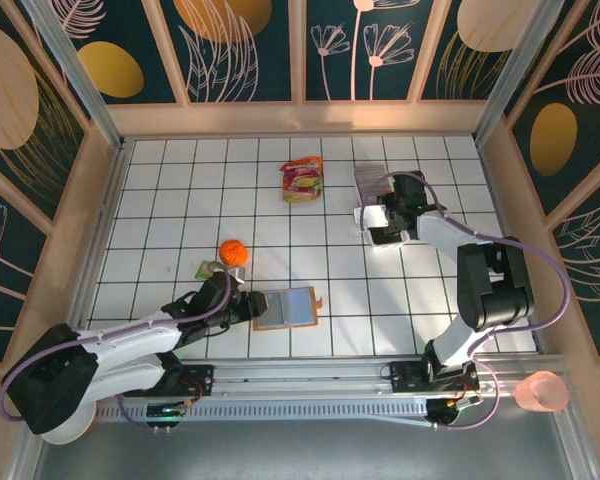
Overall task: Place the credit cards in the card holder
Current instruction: Pick up the credit card from the storage box.
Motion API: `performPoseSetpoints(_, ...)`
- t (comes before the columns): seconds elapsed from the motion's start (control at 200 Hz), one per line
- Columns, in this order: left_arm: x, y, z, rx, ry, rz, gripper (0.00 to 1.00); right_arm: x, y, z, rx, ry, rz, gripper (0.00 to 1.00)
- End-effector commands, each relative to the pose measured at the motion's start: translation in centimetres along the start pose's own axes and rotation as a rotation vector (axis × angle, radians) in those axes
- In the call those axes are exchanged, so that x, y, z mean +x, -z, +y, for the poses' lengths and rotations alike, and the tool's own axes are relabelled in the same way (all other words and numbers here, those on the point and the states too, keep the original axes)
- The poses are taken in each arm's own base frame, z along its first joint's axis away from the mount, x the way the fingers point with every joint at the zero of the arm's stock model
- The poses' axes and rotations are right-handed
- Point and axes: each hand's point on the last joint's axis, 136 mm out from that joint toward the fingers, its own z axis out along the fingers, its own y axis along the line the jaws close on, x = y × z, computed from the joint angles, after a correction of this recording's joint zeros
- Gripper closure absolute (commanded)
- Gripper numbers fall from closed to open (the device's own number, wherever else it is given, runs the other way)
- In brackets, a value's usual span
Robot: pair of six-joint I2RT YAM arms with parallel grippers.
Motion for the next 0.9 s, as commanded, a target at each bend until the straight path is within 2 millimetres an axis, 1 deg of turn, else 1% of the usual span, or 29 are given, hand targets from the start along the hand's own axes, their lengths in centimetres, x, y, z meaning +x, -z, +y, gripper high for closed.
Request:
performPoseSetpoints(0.0,-0.2,0.0,-0.2,0.009,0.000,-0.008,0.63,0.6,1.6,-3.5,0.097,0.015,0.032,0.92)
performPoseSetpoints(0.135,-0.3,0.1,-0.2,0.009,-0.001,-0.011,0.63,0.6,1.9,-3.1,0.079,0.010,0.031,0.94)
performPoseSetpoints(0.245,-0.4,0.2,-0.2,0.007,-0.004,-0.019,0.62,0.5,2.4,-2.6,0.058,0.005,0.028,1.00)
performPoseSetpoints(0.375,-0.7,0.5,-0.1,-0.006,-0.012,-0.032,0.61,0.0,3.5,-2.1,0.029,-0.011,0.020,1.00)
performPoseSetpoints(0.505,-1.1,0.9,-0.2,-0.014,-0.028,-0.047,0.60,-0.4,5.0,-1.5,0.000,-0.042,0.012,1.00)
performPoseSetpoints(0.581,-1.2,1.1,-0.3,-0.017,-0.031,-0.055,0.58,-0.6,6.1,-1.3,-0.003,-0.059,0.014,1.00)
performPoseSetpoints(0.636,-1.4,1.3,-0.3,-0.020,-0.031,-0.063,0.55,-1.0,7.0,-1.2,0.000,-0.072,0.015,1.00)
performPoseSetpoints(0.681,-1.6,1.6,-0.3,-0.022,-0.033,-0.072,0.53,-1.2,7.9,-1.6,0.019,-0.094,0.017,1.00)
performPoseSetpoints(0.726,-1.6,1.8,-0.3,-0.025,-0.036,-0.077,0.53,-1.7,9.1,-2.3,0.059,-0.136,0.010,1.00)
performPoseSetpoints(0.786,-1.8,2.1,-0.2,-0.030,-0.040,-0.088,0.52,-2.8,10.9,-3.4,0.108,-0.232,-0.016,1.00)
performPoseSetpoints(0.866,-1.9,2.4,-0.1,-0.036,-0.040,-0.099,0.51,-4.8,13.6,-5.3,0.201,-0.440,-0.056,1.00)
performPoseSetpoints(0.896,-1.9,2.5,0.0,-0.038,-0.040,-0.099,0.51,-5.6,14.6,-5.6,0.219,-0.517,-0.077,1.00)
